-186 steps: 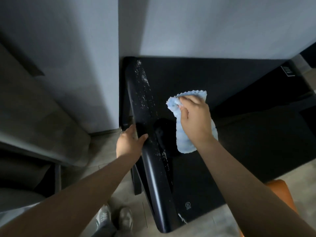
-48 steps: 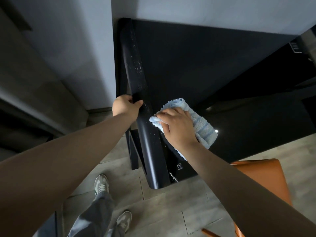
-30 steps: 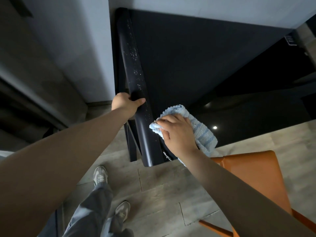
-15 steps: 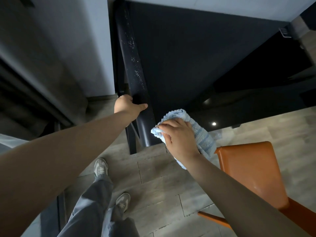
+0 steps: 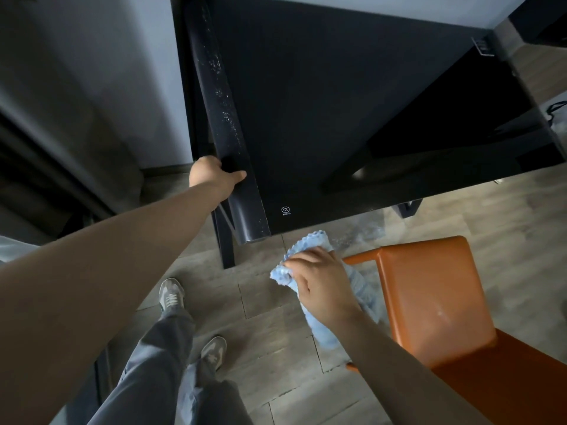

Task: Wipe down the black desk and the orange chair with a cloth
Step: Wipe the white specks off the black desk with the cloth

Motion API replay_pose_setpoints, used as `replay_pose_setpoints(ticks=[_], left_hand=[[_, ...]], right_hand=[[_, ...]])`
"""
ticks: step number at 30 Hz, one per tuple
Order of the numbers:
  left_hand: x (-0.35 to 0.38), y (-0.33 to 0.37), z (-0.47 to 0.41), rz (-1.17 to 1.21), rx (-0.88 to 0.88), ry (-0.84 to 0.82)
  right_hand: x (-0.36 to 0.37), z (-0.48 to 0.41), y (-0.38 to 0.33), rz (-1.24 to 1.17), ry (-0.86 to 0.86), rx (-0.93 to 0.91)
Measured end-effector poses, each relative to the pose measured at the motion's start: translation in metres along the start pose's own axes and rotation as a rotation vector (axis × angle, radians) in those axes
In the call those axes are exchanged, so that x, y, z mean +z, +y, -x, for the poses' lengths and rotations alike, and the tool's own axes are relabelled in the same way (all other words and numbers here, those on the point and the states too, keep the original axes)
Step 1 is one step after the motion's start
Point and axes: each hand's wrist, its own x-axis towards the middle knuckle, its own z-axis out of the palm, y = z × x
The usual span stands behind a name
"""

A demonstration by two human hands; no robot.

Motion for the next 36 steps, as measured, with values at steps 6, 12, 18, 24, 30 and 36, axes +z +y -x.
replay_pose_setpoints(ticks=[6, 12, 18, 24, 30, 36], left_hand=[[-0.013, 0.0, 0.012, 0.027, 0.0, 0.013], [-0.053, -0.001, 0.012, 0.089, 0.008, 0.022], [-0.106, 0.003, -0.012, 0.133, 0.015, 0.014], [-0.156, 0.016, -0.051, 0.069, 0.08, 0.032], [-0.183, 0.022, -0.075, -0.083, 0.138, 0.031], [-0.202, 0.026, -0.118, -0.125, 0.145, -0.008]], right_hand=[[-0.042, -0.033, -0.01, -0.039, 0.176, 0.07], [-0.077, -0.098, -0.025, -0.14, 0.329, 0.112], [-0.089, -0.18, -0.048, -0.162, 0.361, 0.102], [-0.093, -0.257, -0.063, -0.194, 0.333, 0.08], [-0.099, -0.325, -0.064, -0.256, 0.328, 0.111], [-0.094, -0.42, -0.05, -0.196, 0.298, 0.076]])
